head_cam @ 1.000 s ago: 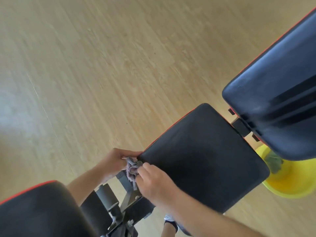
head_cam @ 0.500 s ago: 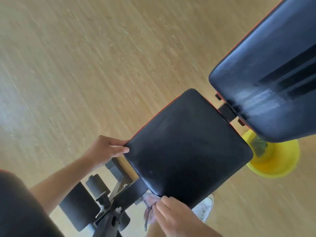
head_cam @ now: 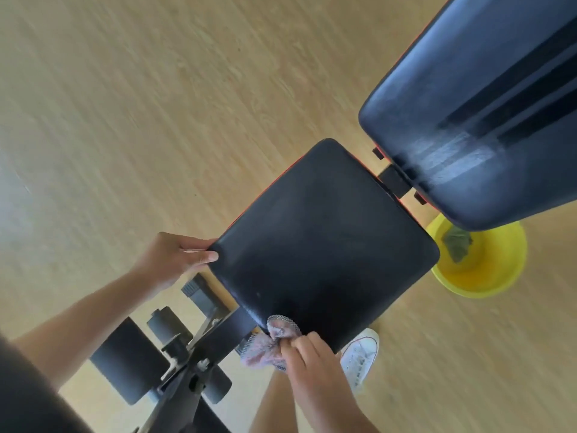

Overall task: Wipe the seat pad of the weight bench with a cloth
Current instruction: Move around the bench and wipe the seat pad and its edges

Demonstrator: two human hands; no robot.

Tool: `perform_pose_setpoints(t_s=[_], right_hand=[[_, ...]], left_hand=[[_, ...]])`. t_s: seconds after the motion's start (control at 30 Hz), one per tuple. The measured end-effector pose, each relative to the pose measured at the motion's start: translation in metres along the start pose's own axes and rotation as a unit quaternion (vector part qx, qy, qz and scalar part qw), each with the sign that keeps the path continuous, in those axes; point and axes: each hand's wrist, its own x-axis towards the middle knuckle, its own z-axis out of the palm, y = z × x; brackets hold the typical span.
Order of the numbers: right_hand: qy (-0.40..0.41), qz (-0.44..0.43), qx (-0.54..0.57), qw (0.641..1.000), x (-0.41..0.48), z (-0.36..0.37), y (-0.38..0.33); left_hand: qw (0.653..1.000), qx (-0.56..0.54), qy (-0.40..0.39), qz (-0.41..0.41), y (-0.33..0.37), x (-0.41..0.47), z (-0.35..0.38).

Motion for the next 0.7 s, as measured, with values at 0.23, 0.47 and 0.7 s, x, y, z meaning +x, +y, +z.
perform_pose_setpoints(t_s=[0.23, 0.47, 0.7], right_hand=[[0.064, 0.023, -0.130, 0.989, 0.019, -0.092, 0.152], [0.182, 0.236, -0.137, 0.945, 0.122, -0.099, 0.147], [-0.057, 0.076, -0.126, 0.987, 0.280, -0.074, 0.027]], left_hand=[[1.000, -0.016, 0.008, 0.003, -0.001, -0.001, 0.000], [1.000, -0.028, 0.008, -0.001, -0.004, 0.000, 0.000], [0.997, -0.077, 0.021, 0.013, -0.019, 0.002, 0.005]])
